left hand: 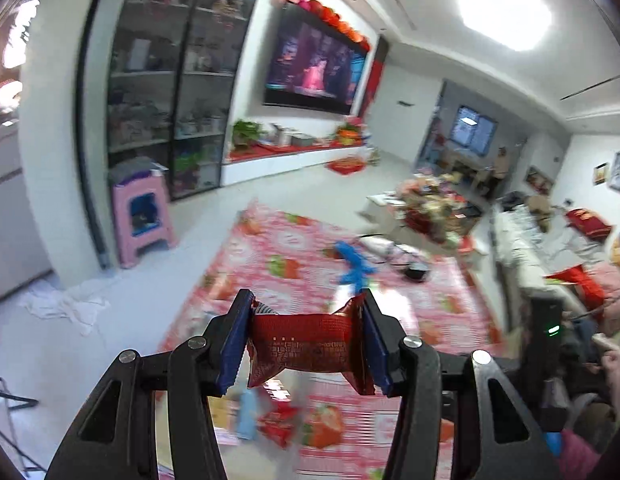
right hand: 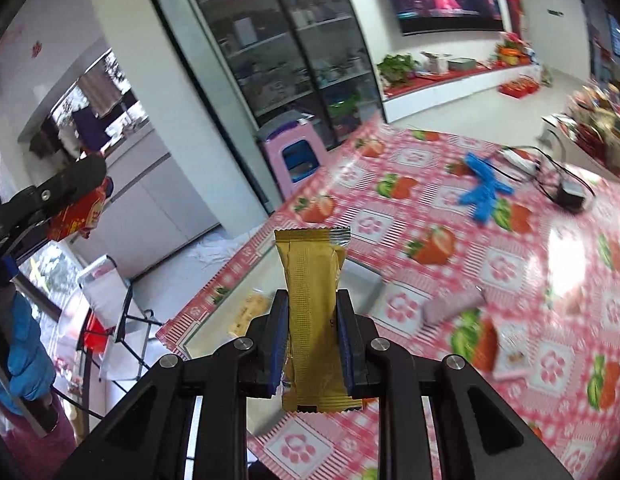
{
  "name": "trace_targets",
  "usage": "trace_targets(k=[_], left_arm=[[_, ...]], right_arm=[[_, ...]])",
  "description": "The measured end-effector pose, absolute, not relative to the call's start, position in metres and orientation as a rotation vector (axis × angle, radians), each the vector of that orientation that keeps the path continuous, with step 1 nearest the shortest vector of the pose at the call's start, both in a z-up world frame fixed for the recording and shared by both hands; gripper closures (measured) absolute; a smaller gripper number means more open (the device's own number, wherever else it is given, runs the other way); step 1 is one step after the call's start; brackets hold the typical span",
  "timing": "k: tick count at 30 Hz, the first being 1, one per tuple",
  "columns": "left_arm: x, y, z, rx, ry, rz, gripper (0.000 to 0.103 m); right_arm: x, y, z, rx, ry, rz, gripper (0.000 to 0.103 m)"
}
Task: Organize snacks
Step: 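Carry the red wafer packet and gold bar over the tray and open both grippers, then move both grippers back to the pink bar and Crispy Cranberry packet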
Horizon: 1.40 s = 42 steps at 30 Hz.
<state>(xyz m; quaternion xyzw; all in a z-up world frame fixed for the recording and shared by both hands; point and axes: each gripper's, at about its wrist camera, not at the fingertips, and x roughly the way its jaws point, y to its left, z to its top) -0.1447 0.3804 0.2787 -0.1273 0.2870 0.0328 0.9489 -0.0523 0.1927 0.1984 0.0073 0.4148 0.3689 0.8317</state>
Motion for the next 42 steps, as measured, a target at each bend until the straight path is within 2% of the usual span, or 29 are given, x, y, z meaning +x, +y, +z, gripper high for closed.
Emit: trace_targets(k=[8, 13, 23, 25, 27, 28, 29, 31, 37, 38, 39, 42], left_arm=[[-0.102, 0.418, 0.138, -0.295, 0.856, 0.187, 0.047], [-0.09, 0.42, 0.073, -0.304, 0.974, 0.224, 0.047], [-0.084, 0.422, 0.047, -0.273, 1.001, 0.238, 0.045], [-0.084, 0.421, 0.046, -0.272, 1.0, 0.246, 0.04], [-0.085, 0.422, 0.046, -0.27, 1.007, 0.249, 0.027], [-0.087, 0.421, 0.046, -0.268, 1.01, 0.252, 0.024], [-0.086, 0.421, 0.046, -0.267, 1.011, 0.254, 0.024], [-0.088, 0.419, 0.046, -0.265, 1.018, 0.256, 0.024], [-0.099, 0.396, 0.06, -0.264, 1.028, 0.244, 0.023], [-0.102, 0.388, 0.066, -0.26, 1.027, 0.228, 0.023], [-0.105, 0.381, 0.071, -0.253, 1.024, 0.217, 0.023], [-0.112, 0.355, 0.092, -0.251, 1.009, 0.168, 0.023]], right_arm=[[-0.033, 0.255, 0.141, -0.039, 1.016, 0.809, 0.079], [-0.018, 0.281, 0.1, -0.081, 1.094, 0.784, 0.079], [0.0, 0.303, 0.06, -0.104, 1.171, 0.748, 0.079], [0.001, 0.306, 0.058, -0.112, 1.173, 0.743, 0.079], [0.001, 0.309, 0.055, -0.12, 1.185, 0.742, 0.079], [0.001, 0.309, 0.053, -0.12, 1.194, 0.747, 0.072], [0.0, 0.308, 0.052, -0.12, 1.196, 0.747, 0.049], [-0.005, 0.304, 0.055, -0.131, 1.176, 0.735, 0.015], [-0.022, 0.274, 0.067, -0.114, 1.143, 0.723, 0.014], [-0.025, 0.263, 0.068, -0.092, 1.141, 0.72, 0.004], [-0.027, 0.252, 0.07, -0.071, 1.139, 0.71, 0.0], [-0.03, 0.21, 0.072, 0.029, 1.146, 0.698, 0.0]])
